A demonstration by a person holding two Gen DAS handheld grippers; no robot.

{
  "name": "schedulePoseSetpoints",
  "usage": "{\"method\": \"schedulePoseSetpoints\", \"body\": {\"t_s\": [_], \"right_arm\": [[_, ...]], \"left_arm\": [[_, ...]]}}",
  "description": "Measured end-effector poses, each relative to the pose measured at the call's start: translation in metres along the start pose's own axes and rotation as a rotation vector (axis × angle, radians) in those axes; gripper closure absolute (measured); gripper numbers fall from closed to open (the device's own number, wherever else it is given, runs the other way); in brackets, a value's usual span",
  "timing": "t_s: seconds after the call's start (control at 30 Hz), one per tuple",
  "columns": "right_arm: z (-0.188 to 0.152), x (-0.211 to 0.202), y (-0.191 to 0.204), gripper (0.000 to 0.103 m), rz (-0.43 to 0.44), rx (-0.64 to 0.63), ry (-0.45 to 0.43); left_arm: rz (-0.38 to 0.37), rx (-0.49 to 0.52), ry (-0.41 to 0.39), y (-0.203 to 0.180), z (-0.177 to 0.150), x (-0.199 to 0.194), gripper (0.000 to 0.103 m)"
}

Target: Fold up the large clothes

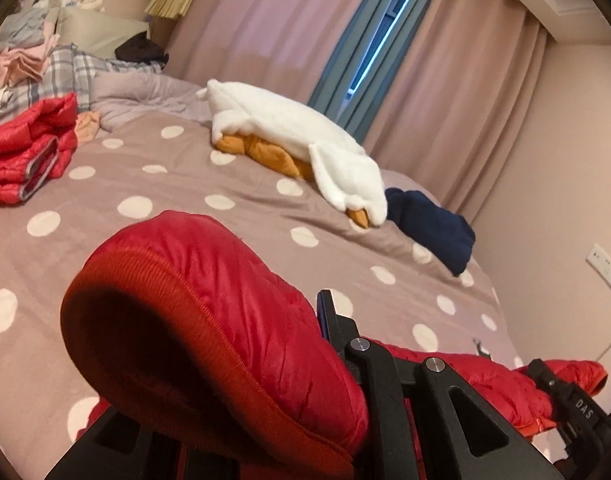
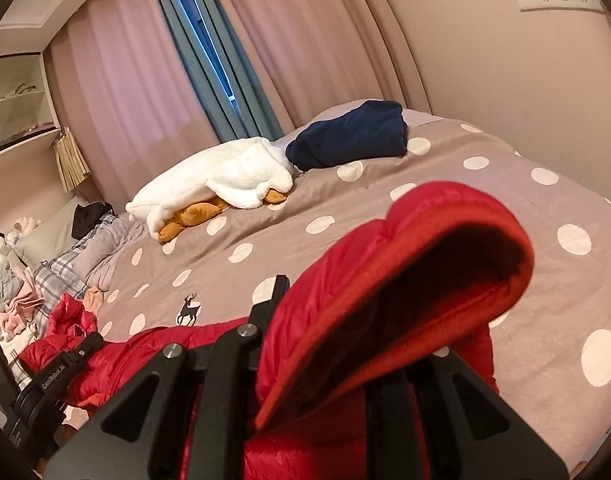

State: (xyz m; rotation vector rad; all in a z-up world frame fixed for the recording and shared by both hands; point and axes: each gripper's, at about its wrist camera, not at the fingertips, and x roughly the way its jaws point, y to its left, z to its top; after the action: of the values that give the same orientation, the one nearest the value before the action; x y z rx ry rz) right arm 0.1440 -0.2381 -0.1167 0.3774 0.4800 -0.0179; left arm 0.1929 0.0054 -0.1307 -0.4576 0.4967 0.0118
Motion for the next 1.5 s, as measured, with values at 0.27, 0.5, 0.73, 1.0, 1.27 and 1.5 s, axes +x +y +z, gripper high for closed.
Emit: {"method": "schedulePoseSetpoints", "body": {"t_s": [0.27, 0.5, 0.73, 1.0, 1.27, 1.5], "right_arm": [[0.011, 0.021, -0.007, 0.085, -0.021, 0.023, 0.048], [0.015, 0.035, -0.009, 0.085, -0.035, 0.051, 0.085], [0.014, 0.032, -0.012, 0.085, -0.039, 0.063, 0.095], [0.016, 0.028, -0.012, 0.085, -0.038, 0.054, 0.095], [0.017, 0.028, -0.013, 0.083, -0.034, 0.056, 0.107], [0.015, 0.029, -0.013, 0.077, -0.015, 0.070, 0.117]], "left_arm": [[0.020, 0.018, 0.044, -0.009, 0.010, 0.019, 0.090], [0.038, 0.016, 0.102, -0.009, 0.016, 0.028, 0.090], [0.052, 0.012, 0.126, -0.010, 0.016, 0.025, 0.090], [0.051, 0.015, 0.116, -0.013, 0.019, 0.020, 0.090], [0.045, -0.021, 0.152, -0.008, 0.021, 0.023, 0.086], [0.029, -0.050, 0.168, -0.003, 0.020, 0.023, 0.080]]}}
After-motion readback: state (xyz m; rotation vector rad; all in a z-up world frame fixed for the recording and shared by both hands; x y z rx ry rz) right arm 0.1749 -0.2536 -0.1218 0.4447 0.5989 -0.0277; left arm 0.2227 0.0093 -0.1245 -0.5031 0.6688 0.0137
